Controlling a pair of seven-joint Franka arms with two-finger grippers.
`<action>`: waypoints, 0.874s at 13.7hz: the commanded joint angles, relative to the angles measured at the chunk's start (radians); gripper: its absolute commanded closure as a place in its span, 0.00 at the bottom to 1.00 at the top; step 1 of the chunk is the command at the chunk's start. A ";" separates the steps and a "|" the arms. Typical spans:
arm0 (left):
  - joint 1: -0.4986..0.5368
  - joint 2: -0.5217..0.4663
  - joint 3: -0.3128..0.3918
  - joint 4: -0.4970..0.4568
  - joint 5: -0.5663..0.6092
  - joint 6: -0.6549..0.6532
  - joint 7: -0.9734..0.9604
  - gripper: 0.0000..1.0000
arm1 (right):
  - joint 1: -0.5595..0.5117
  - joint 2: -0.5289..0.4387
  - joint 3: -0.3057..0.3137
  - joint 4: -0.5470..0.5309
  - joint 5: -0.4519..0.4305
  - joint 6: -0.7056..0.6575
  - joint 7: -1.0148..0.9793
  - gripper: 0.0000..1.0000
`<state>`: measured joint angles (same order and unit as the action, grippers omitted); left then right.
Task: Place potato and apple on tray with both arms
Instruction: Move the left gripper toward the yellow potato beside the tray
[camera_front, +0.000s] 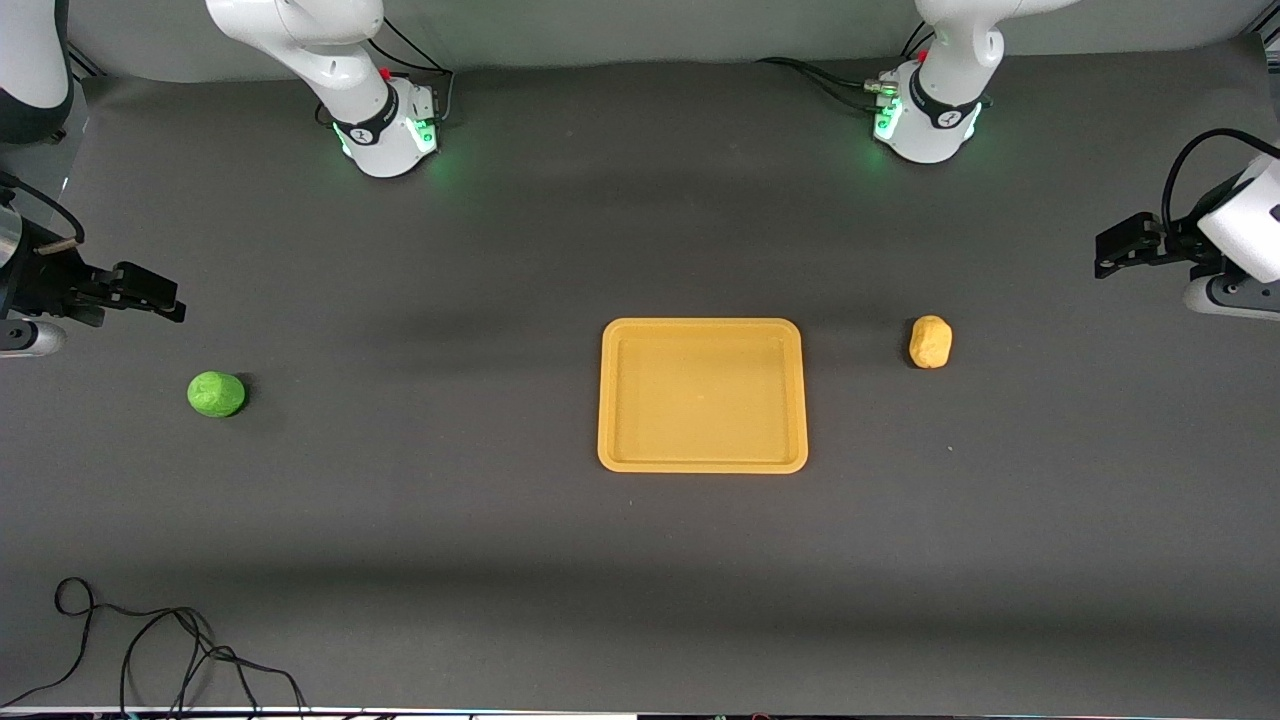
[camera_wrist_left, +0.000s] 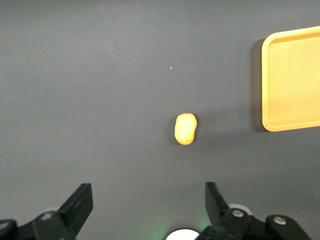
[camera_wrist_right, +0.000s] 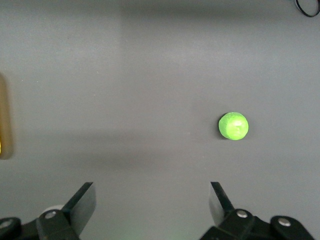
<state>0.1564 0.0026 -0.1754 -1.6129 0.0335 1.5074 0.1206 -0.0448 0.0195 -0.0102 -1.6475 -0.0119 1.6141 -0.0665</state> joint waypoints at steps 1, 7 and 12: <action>-0.001 0.004 0.001 0.042 -0.001 -0.019 0.002 0.00 | 0.002 0.016 -0.004 0.032 0.010 -0.017 0.020 0.00; 0.002 0.020 0.005 0.042 -0.001 -0.018 0.004 0.00 | 0.002 0.028 -0.002 0.052 0.009 -0.017 0.019 0.00; -0.017 0.072 -0.004 -0.012 -0.013 0.074 -0.001 0.00 | 0.003 0.023 -0.002 0.009 0.010 0.016 -0.003 0.00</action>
<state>0.1531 0.0604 -0.1797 -1.6158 0.0305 1.5390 0.1207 -0.0442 0.0348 -0.0097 -1.6324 -0.0118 1.6145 -0.0654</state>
